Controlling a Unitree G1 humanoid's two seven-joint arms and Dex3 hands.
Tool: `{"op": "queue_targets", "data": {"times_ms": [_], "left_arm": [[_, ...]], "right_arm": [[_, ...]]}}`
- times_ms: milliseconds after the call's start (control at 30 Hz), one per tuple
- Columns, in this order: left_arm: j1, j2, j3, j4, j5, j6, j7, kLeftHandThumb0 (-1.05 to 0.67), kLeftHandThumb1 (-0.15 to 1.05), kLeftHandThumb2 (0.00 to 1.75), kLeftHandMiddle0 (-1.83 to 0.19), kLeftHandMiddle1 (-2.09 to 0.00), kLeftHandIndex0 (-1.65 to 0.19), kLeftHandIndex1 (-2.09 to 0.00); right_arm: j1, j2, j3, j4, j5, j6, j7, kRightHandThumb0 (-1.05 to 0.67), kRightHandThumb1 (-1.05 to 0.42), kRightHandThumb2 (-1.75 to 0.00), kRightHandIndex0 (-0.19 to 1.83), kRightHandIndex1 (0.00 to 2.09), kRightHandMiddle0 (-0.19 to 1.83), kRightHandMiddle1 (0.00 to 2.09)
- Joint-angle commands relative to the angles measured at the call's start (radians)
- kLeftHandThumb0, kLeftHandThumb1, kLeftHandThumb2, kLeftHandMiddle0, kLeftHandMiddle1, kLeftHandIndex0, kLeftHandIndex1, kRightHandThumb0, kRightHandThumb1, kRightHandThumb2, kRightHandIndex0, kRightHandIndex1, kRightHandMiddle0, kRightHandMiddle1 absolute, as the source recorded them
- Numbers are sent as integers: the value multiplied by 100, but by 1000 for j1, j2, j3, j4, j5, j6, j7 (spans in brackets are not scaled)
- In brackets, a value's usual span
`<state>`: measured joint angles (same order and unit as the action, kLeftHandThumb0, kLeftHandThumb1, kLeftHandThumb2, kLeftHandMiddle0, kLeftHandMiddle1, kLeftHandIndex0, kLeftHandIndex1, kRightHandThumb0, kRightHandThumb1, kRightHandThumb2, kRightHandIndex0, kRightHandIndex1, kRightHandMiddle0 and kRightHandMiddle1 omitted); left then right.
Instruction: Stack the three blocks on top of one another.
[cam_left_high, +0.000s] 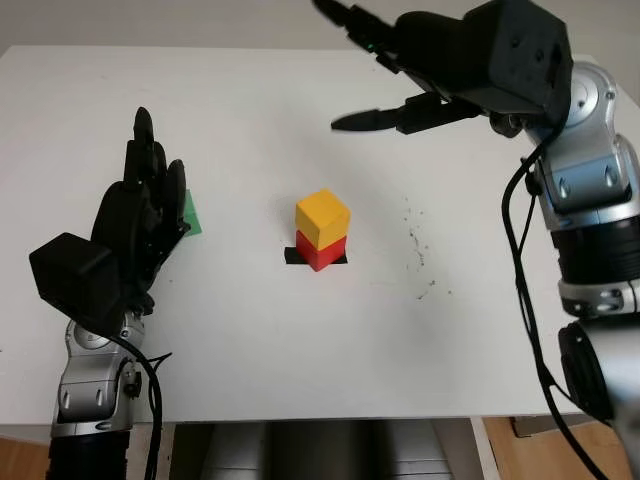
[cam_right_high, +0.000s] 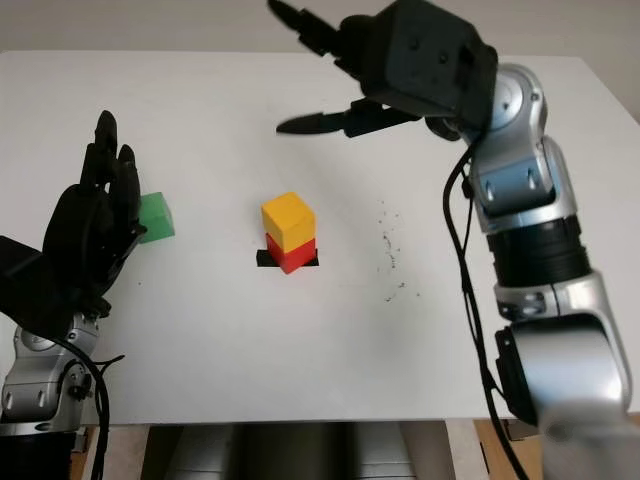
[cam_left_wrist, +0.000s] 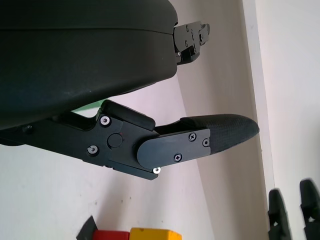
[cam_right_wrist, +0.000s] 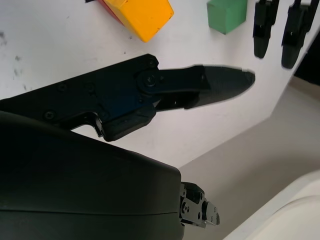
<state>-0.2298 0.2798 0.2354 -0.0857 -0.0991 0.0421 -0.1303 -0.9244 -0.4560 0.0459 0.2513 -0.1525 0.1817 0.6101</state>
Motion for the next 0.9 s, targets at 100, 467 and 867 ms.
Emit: {"op": "queue_targets", "data": {"times_ms": [100, 467, 867], "left_arm": [[10, 55, 28, -8, 18, 3, -5, -73, 105, 46, 17, -4, 18, -2], [8, 244, 22, -77, 360, 107, 106, -69, 104, 10, -22, -9, -11, -12], [-156, 609, -125, -71, 643, 301, -269, -81, 95, 4, -11, -4, -33, -11]], "right_arm": [[84, 33, -67, 11, 94, 49, -60, -67, -105, -54, -18, 1, -18, 3], [223, 75, -108, -13, 203, 104, -148, -59, -105, -66, -19, 0, -19, 0], [245, 59, -138, -57, 243, 223, -187, -57, -105, -63, -19, 0, -19, 0]]}}
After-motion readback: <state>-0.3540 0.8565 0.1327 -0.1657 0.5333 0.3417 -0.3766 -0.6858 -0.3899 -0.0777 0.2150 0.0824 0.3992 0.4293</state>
